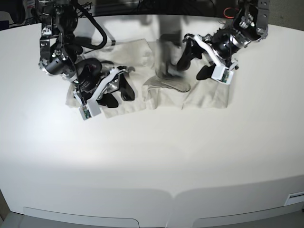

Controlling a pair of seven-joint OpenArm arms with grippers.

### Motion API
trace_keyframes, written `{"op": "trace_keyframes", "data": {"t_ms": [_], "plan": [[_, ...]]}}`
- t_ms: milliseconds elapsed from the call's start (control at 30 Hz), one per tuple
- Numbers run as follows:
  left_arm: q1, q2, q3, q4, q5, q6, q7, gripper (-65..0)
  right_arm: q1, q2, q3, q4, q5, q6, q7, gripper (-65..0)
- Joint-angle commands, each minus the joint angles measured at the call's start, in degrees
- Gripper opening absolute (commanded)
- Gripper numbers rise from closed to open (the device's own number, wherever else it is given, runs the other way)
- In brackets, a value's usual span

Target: Fold the T-shirt properly

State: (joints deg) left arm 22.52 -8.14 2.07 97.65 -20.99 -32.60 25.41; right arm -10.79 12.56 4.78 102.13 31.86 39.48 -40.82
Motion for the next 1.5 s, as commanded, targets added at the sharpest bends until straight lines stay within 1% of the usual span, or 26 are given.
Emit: {"op": "trace_keyframes", "data": {"t_ms": [0,200,400,500,633,767,933,1033,1100,1200,1267,1367,1433,1467], "plan": [[-0.94,0.24,-0.09,-0.13,-0.61,-0.35,-1.84,-24.4,0.63,0.31,0.09,1.16,1.29,0.52,1.09,-31.1],[-5.09,0.83,-0.09,-4.94,-0.57,-0.15,-1.81,-24.4,0.63,0.31,0.09,1.16,1.29,0.52,1.09,-31.1],[-6.91,0.83,0.07,-5.40,-4.96,-0.20,-1.31,-24.4,0.66,0.31,0.09,1.16,1.29,0.52,1.14,-31.1],[-7.17,0.83,1.84,-5.40,-4.44,-0.20,-1.51,-24.5,0.70,0.31,0.09,1.16,1.27,0.52,1.14,-31.1],[-7.80,0.83,6.23,-5.40,-2.34,-0.07,-1.70,-24.4,1.42,0.31,0.09,1.16,1.29,0.52,0.87,-31.1],[-9.46,0.83,9.88,-5.42,-2.38,2.80,-1.99,-24.4,2.25,0.31,0.09,1.16,1.29,0.52,0.50,-31.1],[-13.44,0.81,13.05,-5.42,-2.34,5.81,-3.23,-24.5,2.38,0.33,0.09,1.16,1.29,0.52,-0.33,-31.1],[-15.65,0.83,15.17,-5.42,-0.24,6.84,-5.49,-24.5,2.38,0.31,0.44,1.16,1.29,0.52,-0.42,-31.1],[-17.11,0.83,16.63,-5.42,-0.07,8.15,-6.27,-24.5,2.40,0.31,1.18,1.16,1.31,0.52,-0.39,-31.1],[-19.19,0.81,17.70,-5.42,-0.26,10.08,-4.79,-24.5,2.38,0.31,3.06,1.16,1.31,0.52,-0.39,-31.1],[-20.20,0.63,17.42,-5.40,-0.70,11.56,-1.79,-24.5,2.38,0.31,5.03,1.16,1.36,0.52,-0.39,-31.1],[-20.94,0.28,16.13,-5.35,-3.63,12.28,2.64,-25.0,2.38,0.33,9.09,1.16,1.53,0.52,-0.79,-31.1],[-20.79,0.31,14.49,-5.33,-4.15,12.26,3.69,-25.6,2.38,0.33,12.52,1.16,2.01,0.52,-2.82,-31.1],[-20.70,0.28,13.62,-5.31,-4.11,12.26,3.91,-25.6,2.38,0.39,14.36,1.16,3.10,0.52,-4.94,-31.1]]}}
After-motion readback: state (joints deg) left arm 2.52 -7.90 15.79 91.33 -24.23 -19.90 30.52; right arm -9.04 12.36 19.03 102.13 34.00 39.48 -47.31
